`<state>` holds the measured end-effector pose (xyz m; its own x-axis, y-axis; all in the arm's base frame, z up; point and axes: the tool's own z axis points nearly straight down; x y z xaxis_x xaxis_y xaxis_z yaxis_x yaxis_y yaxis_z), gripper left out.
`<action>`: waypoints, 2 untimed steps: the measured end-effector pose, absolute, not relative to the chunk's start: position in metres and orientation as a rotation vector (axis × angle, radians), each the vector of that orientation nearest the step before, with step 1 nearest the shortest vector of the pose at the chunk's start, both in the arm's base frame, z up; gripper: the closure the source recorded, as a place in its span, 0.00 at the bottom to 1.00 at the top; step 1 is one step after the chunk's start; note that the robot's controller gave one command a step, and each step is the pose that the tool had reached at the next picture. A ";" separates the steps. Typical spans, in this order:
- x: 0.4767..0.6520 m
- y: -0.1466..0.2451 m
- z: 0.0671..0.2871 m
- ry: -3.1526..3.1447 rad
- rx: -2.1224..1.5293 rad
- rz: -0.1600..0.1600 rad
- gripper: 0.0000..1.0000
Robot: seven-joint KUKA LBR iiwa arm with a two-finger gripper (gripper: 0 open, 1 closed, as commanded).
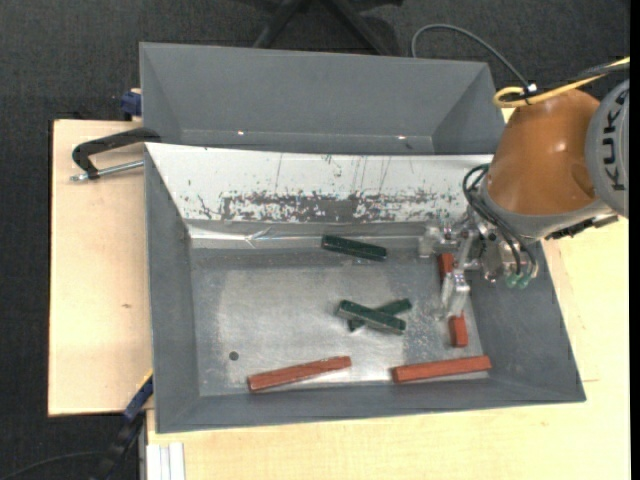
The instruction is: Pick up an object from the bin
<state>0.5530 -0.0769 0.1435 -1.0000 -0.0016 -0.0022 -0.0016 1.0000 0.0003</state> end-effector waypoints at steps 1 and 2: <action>0.540 -0.026 0.068 3.138 -0.233 0.006 0.00; 0.542 -0.028 0.071 3.132 -0.228 0.002 1.00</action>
Offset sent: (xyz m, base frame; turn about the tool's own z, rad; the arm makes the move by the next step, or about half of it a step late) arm -0.0118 0.0475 -0.0735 -0.1433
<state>0.5421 -0.0283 0.0708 -0.9895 -0.1449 -0.0010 -0.1449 0.9895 0.0010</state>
